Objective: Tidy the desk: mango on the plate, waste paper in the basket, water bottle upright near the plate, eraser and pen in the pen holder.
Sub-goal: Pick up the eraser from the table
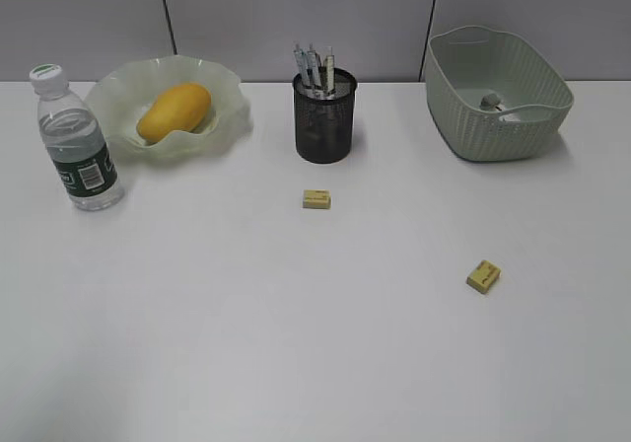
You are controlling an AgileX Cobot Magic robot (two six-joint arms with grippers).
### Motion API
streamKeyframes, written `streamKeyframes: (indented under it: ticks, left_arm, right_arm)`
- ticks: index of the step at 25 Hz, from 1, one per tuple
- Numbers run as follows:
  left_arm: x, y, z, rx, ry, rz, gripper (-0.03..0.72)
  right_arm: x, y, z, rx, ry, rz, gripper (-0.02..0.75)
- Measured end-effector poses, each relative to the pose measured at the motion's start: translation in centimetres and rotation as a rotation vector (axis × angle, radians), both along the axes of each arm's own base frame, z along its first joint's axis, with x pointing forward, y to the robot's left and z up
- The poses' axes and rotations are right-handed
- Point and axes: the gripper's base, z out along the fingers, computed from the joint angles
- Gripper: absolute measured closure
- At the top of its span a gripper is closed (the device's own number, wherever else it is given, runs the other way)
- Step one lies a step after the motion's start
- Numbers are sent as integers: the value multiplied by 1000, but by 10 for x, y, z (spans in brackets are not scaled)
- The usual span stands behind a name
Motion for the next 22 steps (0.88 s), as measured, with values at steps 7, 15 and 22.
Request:
streamKeyframes:
  ticks: [7,15,22]
  left_arm:
    - [-42,20,8,-158,-184,-4,308]
    - [-50,25,4,-181,-208,-4,309]
    - [-52,25,-11,-127,-117,-6,311]
  right_arm:
    - [0,0,0,0,0,0,264]
    - [0,0,0,1,-1,0,264]
    - [2,1,0,-7,9,-1,264]
